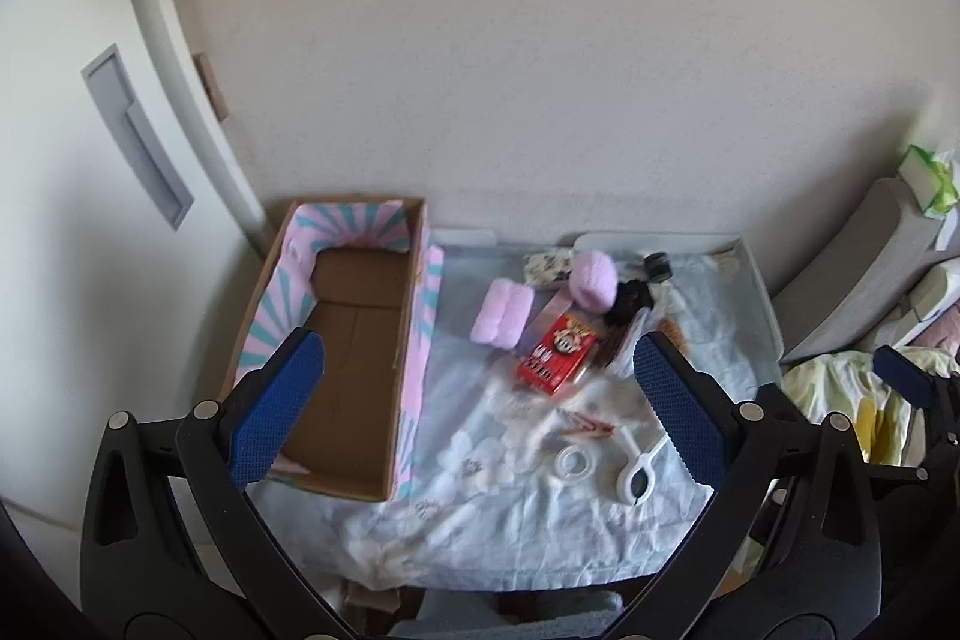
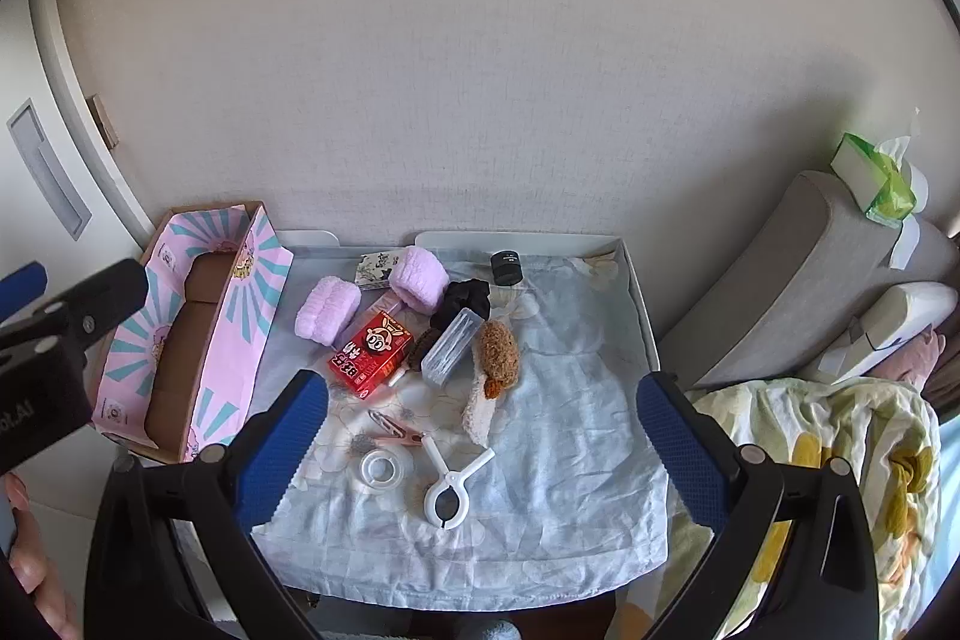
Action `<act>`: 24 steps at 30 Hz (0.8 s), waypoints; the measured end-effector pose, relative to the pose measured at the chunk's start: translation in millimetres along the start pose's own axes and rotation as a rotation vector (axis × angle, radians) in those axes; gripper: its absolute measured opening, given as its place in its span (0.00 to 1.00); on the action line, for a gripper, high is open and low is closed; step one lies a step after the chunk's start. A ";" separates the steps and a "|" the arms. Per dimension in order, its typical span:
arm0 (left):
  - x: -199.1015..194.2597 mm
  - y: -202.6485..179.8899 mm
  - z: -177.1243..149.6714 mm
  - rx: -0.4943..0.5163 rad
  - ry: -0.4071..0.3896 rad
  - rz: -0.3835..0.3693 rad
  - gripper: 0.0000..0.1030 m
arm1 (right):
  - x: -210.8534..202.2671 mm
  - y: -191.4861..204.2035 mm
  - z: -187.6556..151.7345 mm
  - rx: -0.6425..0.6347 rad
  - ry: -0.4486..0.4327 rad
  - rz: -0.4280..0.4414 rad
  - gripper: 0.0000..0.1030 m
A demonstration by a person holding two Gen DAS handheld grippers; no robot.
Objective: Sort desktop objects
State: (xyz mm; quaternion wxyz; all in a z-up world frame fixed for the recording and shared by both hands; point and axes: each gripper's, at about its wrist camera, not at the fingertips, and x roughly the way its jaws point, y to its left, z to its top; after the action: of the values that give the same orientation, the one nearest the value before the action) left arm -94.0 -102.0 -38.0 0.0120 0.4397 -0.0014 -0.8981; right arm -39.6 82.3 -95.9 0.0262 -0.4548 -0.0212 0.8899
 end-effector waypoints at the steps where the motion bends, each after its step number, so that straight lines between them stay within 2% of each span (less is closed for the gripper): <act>1: 1.8 0.8 0.2 0.004 0.009 0.008 1.00 | 0.2 0.0 0.2 0.002 0.001 -0.001 1.00; 5: 5.9 1.3 1.2 0.019 0.037 -0.013 1.00 | 0.5 0.5 0.2 0.002 0.002 -0.004 1.00; 9: -0.6 1.7 1.8 0.013 -0.016 -0.119 1.00 | 0.2 1.3 0.3 -0.004 0.002 0.008 1.00; 11: -3.9 2.1 2.8 -0.004 -0.047 -0.146 1.00 | 0.7 3.5 0.5 -0.008 0.000 0.000 1.00; 13: -5.8 2.4 4.5 -0.013 -0.071 -0.139 1.00 | 1.6 4.8 0.4 -0.009 0.000 -0.015 1.00; 20: -9.0 -1.8 10.7 0.045 -0.116 -0.020 1.00 | 4.7 2.6 0.4 0.001 0.004 -0.018 1.00; 24: -12.2 -2.0 12.5 0.046 -0.123 -0.019 1.00 | 3.6 2.1 1.4 -0.005 -0.007 -0.030 1.00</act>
State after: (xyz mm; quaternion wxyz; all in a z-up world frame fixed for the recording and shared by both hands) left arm -96.4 -99.8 -20.8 -0.0069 0.3836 -0.0186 -0.9233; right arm -42.9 80.4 -98.1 0.0381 -0.4515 -0.0304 0.8909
